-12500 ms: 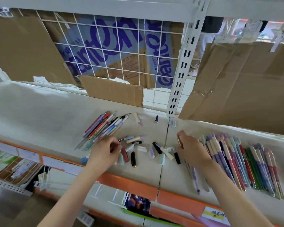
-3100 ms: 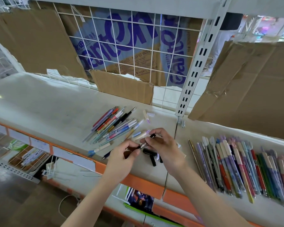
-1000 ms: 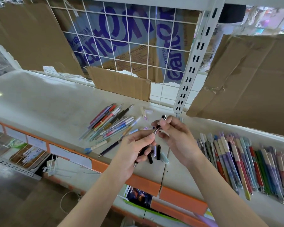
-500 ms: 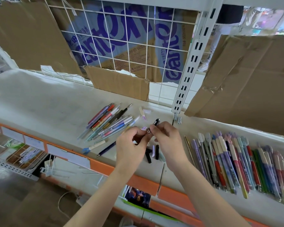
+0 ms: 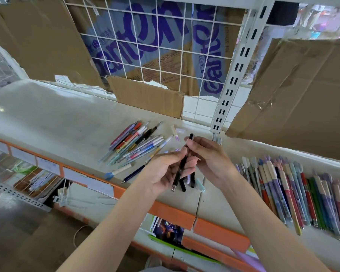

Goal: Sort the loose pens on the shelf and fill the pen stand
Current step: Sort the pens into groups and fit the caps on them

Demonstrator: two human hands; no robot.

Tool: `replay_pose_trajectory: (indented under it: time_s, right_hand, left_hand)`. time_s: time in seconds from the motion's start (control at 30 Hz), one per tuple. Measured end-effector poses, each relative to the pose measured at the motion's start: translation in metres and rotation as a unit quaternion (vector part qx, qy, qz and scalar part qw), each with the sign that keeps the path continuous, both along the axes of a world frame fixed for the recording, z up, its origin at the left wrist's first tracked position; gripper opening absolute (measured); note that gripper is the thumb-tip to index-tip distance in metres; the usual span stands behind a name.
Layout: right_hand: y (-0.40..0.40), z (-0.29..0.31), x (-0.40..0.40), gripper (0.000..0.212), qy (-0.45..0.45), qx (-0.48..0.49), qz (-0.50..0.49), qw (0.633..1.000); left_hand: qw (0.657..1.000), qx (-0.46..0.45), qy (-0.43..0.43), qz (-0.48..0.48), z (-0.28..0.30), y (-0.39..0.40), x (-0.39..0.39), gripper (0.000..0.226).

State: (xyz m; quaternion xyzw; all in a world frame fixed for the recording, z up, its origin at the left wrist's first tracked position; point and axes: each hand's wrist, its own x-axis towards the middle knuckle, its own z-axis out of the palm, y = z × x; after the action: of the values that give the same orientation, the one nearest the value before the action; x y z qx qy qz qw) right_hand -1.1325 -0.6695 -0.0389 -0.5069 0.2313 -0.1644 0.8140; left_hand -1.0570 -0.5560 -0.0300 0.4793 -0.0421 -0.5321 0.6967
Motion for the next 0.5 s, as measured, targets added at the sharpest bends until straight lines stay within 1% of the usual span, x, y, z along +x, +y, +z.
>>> replay_pose_trajectory:
  time_s: [0.07,0.17,0.23,0.27,0.37,0.43,0.5]
  right_hand:
    - [0.001,0.000,0.001,0.009,-0.001,-0.012,0.000,1.000]
    - [0.004,-0.002,0.003,0.022,0.009,-0.011,-0.030,0.999]
    - [0.005,-0.004,0.001,0.027,0.018,-0.003,-0.042,0.999]
    - [0.005,-0.005,0.000,0.029,0.021,0.001,-0.039,0.999]
    - [0.001,-0.009,-0.006,0.028,0.020,0.011,-0.005,1.000]
    - [-0.003,-0.011,-0.010,0.035,0.019,0.019,-0.005,1.000]
    - [-0.006,-0.012,-0.015,0.040,0.022,-0.008,-0.010,1.000]
  left_hand:
    - [1.000,0.002,-0.013,0.004,0.000,-0.001,-0.002,0.027]
    - [0.997,0.014,-0.052,0.052,-0.004,-0.005,-0.010,0.017]
    - [0.993,0.026,-0.090,0.074,-0.009,-0.008,-0.015,0.019]
    - [0.992,0.024,-0.094,0.080,-0.011,-0.008,-0.017,0.020]
    - [0.994,0.005,-0.070,0.080,-0.014,-0.010,-0.018,0.018]
    - [0.995,-0.006,-0.059,0.082,-0.015,-0.011,-0.016,0.022]
    - [0.994,-0.008,-0.061,0.085,-0.017,-0.012,-0.015,0.026]
